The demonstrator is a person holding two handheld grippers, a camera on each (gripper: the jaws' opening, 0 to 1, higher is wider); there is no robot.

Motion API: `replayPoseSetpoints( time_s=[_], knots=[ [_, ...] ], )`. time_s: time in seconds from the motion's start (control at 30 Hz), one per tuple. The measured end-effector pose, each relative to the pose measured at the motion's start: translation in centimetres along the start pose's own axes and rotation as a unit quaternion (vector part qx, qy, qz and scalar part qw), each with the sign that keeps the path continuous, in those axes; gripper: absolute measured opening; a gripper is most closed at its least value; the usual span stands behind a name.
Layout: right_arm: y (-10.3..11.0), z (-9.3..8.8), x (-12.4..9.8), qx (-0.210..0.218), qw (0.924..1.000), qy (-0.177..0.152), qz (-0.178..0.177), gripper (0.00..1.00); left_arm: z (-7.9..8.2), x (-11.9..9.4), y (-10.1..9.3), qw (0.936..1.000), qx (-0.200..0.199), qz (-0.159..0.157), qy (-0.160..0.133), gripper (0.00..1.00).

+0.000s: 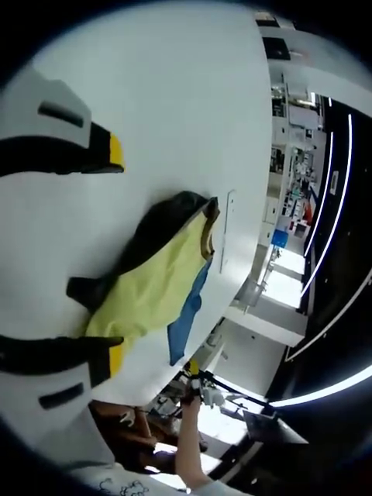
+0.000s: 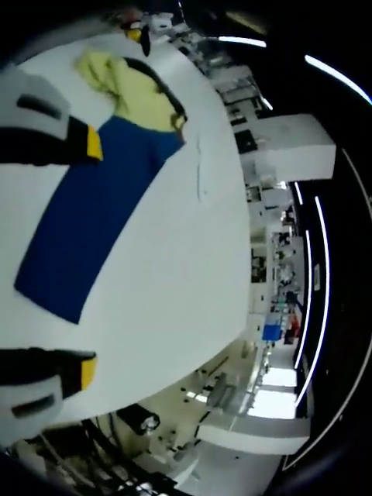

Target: Fold the garment on the visible template until the final outline fits inside the template.

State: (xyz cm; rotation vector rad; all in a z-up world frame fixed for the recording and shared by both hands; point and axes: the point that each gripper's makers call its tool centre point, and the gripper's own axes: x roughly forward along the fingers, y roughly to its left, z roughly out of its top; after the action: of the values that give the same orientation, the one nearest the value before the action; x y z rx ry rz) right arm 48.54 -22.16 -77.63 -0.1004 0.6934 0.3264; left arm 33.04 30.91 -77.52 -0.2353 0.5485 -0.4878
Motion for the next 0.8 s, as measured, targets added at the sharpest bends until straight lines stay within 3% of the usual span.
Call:
replayPoseSetpoints(
  time_s=[0.23, 0.4, 0.43, 0.53, 0.8],
  knots=[
    [3.1, 0.2, -1.3, -0.064, 0.9976, 0.001, 0.027, 1.0, -0.8, -0.1, -0.7, 0.9999, 0.011, -0.008, 0.009, 0.78],
    [7.2, 0.9, -3.6, -0.096, 0.9932, -0.019, 0.064, 1.0, -2.3, -0.4, -1.4, 0.9992, 0.028, -0.015, 0.026, 0.77],
    [6.6, 1.1, -3.1, -0.103, 0.992, -0.019, 0.07, 1.0, -2.4, -0.4, -1.4, 0.9991, 0.029, -0.015, 0.028, 0.76],
    [8.1, 1.3, -4.1, -0.123, 0.9892, -0.023, 0.076, 1.0, -2.9, -0.5, -2.0, 0.9988, 0.032, -0.023, 0.031, 0.7],
    [10.8, 2.2, -5.5, -0.142, 0.9833, -0.046, 0.103, 1.0, -3.9, -0.3, -3.5, 0.9968, 0.062, -0.029, 0.043, 0.66]
  ],
)
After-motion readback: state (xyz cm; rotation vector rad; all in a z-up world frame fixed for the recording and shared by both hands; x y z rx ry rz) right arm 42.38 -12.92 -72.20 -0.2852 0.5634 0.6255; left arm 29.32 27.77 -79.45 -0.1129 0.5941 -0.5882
